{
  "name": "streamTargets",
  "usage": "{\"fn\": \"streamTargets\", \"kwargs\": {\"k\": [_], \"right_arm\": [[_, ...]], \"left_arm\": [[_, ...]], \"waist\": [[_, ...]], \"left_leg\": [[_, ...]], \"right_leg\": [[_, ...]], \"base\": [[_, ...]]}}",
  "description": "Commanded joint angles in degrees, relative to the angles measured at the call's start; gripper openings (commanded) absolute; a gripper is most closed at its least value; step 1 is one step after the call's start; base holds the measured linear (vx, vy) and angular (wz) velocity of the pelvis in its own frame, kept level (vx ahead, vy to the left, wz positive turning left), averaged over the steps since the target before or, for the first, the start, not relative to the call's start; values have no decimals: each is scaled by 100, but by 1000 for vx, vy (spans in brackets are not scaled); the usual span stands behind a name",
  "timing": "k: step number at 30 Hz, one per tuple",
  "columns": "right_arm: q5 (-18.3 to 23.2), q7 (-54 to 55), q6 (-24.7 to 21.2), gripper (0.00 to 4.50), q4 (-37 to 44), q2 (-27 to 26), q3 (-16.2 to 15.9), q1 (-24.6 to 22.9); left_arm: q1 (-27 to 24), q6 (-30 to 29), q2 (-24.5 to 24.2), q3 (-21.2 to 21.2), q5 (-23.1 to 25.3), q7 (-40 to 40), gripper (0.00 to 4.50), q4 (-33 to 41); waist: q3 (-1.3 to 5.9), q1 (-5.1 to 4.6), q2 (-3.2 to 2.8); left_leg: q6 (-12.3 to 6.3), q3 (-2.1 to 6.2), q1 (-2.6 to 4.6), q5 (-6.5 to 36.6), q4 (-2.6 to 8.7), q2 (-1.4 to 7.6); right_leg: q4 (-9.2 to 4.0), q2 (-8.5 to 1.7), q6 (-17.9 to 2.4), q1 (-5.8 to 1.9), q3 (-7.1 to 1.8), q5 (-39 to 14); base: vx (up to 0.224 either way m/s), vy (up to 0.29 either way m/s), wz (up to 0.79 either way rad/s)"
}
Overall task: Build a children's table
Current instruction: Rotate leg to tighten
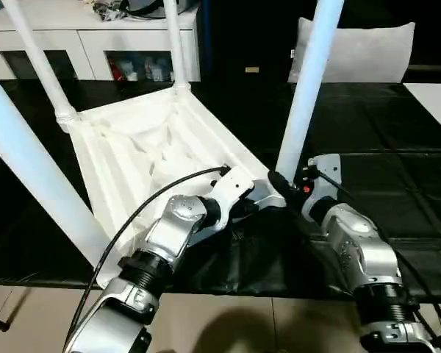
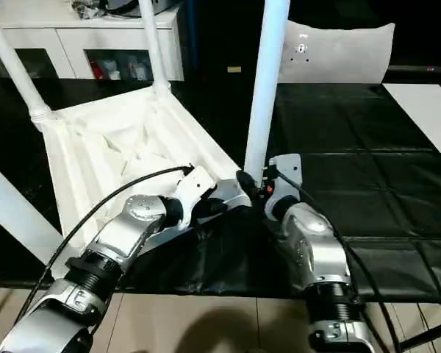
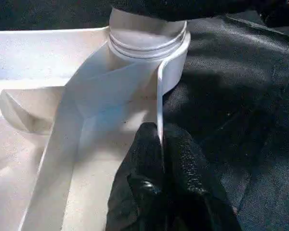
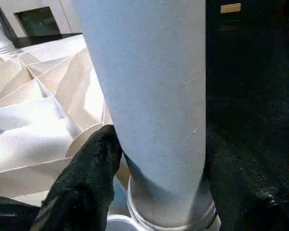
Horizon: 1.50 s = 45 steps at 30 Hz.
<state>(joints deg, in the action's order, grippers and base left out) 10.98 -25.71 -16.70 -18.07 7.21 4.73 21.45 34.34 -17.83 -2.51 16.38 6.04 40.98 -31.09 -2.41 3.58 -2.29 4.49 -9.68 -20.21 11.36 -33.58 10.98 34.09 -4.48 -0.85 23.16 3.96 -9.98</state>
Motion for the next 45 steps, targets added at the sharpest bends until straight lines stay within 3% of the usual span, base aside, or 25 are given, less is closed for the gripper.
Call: {"fn": "streamTargets", "kwargs": {"k": [1,8,11,13,18,20,22,23,30,31,32,37,45], "right_arm": [[187,-540,-83,318,119,-15,-232,-104],[337,-1695,81,380,374,749,-398,-270],[396,-2112,100,412,457,1019,-453,-307],[455,-2716,100,436,542,1395,-526,-337],[486,-3628,360,443,593,1909,-707,-373],[639,-4297,426,443,639,2154,-837,-402],[686,-4528,415,443,653,2228,-903,-399],[686,-4528,415,416,653,2228,-903,-399],[807,-5010,264,369,618,2337,-1075,-312],[865,-5148,209,358,625,2357,-1137,-304],[897,-5239,171,348,641,2375,-1182,-307],[959,-5457,66,305,688,2395,-1278,-338],[1015,-5559,-16,224,756,2399,-1339,-386]], "left_arm": [[33,196,117,261,-133,283,0,270],[-78,339,-249,304,-197,847,0,411],[-119,418,-414,359,-213,1083,0,468],[-167,529,-647,417,-236,1424,0,530],[-212,801,-1050,557,-275,2087,0,592],[-220,1114,-1345,656,-350,2637,0,620],[-220,1243,-1480,694,-386,2900,0,633],[-220,1243,-1480,694,-386,2900,0,633],[-213,1497,-1926,838,-474,3701,0,676],[-197,1572,-2005,870,-481,3833,0,642],[-183,1609,-2038,879,-494,3898,0,619],[-127,1690,-2112,869,-529,4065,0,552],[-104,1727,-2096,859,-549,4073,0,493]], "waist": [[334,45,83],[355,116,102],[344,139,93],[336,162,123],[337,205,116],[340,226,130],[343,274,108],[343,279,110],[352,350,100],[351,349,152],[346,360,129],[342,373,132],[360,427,134]], "left_leg": [[-430,30,-52,844,375,133],[-601,26,-78,605,334,149],[-616,19,-62,695,335,158],[-588,19,-61,768,348,165],[-590,23,-41,857,351,183],[-624,18,-49,795,342,190],[-651,10,-39,777,336,201],[-651,9,-37,757,337,209],[-567,9,-14,744,336,222],[-570,4,-20,754,340,216],[-556,7,-31,767,343,212],[-483,7,-20,815,348,217],[-485,2,-19,664,332,217]], "right_leg": [[-463,-341,-956,-335,-220,-1518],[-393,-352,-1152,-360,-223,-965],[-411,-350,-1177,-340,-219,-1085],[-422,-356,-1119,-347,-224,-1267],[-424,-360,-1066,-329,-227,-1414],[-403,-356,-1116,-327,-227,-1271],[-386,-355,-1151,-315,-226,-1248],[-381,-360,-1169,-315,-228,-1226],[-329,-362,-1317,-304,-233,-978],[-334,-362,-1303,-317,-231,-1003],[-337,-370,-1259,-320,-230,-1124],[-362,-376,-1163,-305,-236,-1373],[-325,-366,-1211,-306,-237,-1120]], "base": [[0,0,0],[0,0,0],[0,0,0],[0,0,0],[0,0,0],[0,0,0],[0,0,0],[0,0,0],[0,0,0],[0,0,0],[0,0,0],[0,0,0],[0,0,0]]}}
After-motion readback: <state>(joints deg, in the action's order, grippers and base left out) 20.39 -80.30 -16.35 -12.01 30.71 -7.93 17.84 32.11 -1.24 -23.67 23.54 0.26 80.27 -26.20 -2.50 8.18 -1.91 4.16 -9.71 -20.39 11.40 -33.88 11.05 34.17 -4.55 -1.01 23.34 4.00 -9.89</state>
